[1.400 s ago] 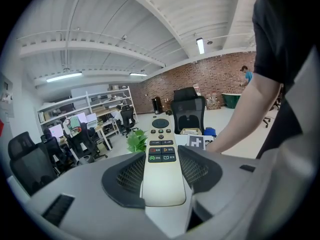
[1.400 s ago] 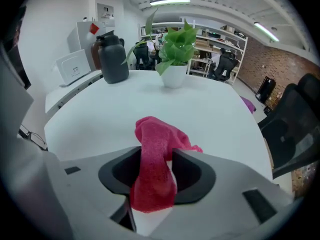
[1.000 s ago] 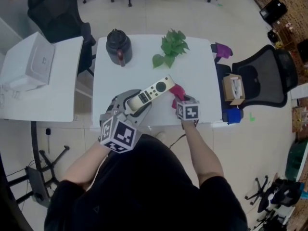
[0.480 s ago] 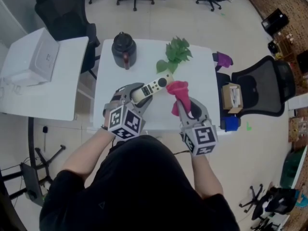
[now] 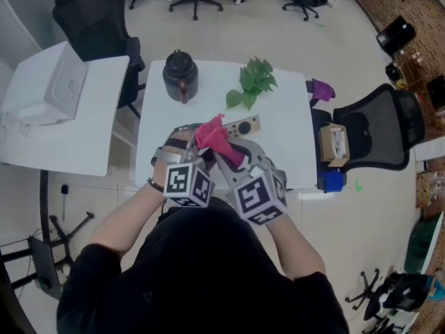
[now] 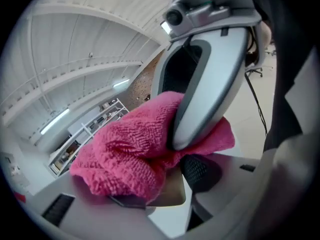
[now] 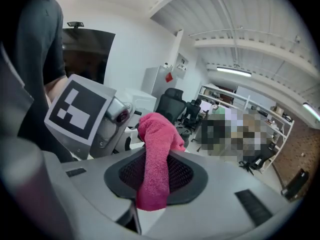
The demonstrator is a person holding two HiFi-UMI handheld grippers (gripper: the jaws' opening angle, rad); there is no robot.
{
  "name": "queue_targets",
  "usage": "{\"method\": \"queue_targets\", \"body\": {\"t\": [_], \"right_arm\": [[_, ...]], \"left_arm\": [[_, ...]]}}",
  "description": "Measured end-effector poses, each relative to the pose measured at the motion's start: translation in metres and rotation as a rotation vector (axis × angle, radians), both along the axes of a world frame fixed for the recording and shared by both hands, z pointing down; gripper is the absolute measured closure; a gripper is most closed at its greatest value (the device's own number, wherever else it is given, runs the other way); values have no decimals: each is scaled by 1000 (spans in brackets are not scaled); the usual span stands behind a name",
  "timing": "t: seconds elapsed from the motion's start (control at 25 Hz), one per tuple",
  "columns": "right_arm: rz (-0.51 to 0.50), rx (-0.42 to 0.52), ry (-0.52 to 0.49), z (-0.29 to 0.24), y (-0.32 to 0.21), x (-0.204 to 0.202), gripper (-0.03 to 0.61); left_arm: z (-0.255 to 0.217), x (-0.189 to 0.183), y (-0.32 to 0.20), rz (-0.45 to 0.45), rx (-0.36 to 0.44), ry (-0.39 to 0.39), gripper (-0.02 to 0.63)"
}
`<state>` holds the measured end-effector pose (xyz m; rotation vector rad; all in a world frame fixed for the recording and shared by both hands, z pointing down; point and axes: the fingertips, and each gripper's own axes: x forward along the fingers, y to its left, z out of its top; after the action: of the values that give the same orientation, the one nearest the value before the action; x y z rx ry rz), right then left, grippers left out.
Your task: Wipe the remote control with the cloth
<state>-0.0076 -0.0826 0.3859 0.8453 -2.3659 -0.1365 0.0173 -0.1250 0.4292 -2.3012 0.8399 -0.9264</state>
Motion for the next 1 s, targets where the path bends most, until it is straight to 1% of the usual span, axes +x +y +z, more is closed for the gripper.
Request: {"method": "queue_targets", "body": {"t": [0.12, 0.2, 0.28, 0.4, 0.48, 0.6, 0.68, 0.72, 0.76, 0.84, 0.92, 1.0], "right_arm": [[-3, -13, 42, 3, 1, 2, 483], [15, 10, 54, 3, -3, 10, 485], [55, 24, 40, 0, -7, 21, 485], [111, 54, 30, -5, -17, 43, 485], [178, 55, 23, -8, -24, 62, 485], [257, 63, 31, -10, -37, 90, 485], [290, 74, 28, -14, -42, 101, 486], [289, 85, 22, -19, -42, 101, 486], [267, 101, 15, -24, -40, 97, 486], [177, 118, 9, -30, -28, 74, 486], [84, 98, 11, -27, -12, 43, 486], [15, 68, 22, -17, 0, 18, 486]], "left_arm": [[-6, -3, 8, 22, 63, -30, 405], [-12, -4, 12, 33, 90, -18, 405], [-17, -6, 15, 38, 102, 3, 405], [-21, -8, 17, 41, 104, 30, 405], [-22, -9, 17, 43, 100, 44, 405], [-21, -8, 17, 41, 88, 56, 405], [-19, -8, 17, 38, 78, 57, 405], [-18, -8, 16, 36, 73, 55, 405], [-17, -8, 15, 33, 69, 52, 405], [-15, -7, 12, 25, 60, 46, 405], [-13, -6, 9, 20, 53, 42, 405], [-13, -4, 8, 22, 52, 36, 405]]}}
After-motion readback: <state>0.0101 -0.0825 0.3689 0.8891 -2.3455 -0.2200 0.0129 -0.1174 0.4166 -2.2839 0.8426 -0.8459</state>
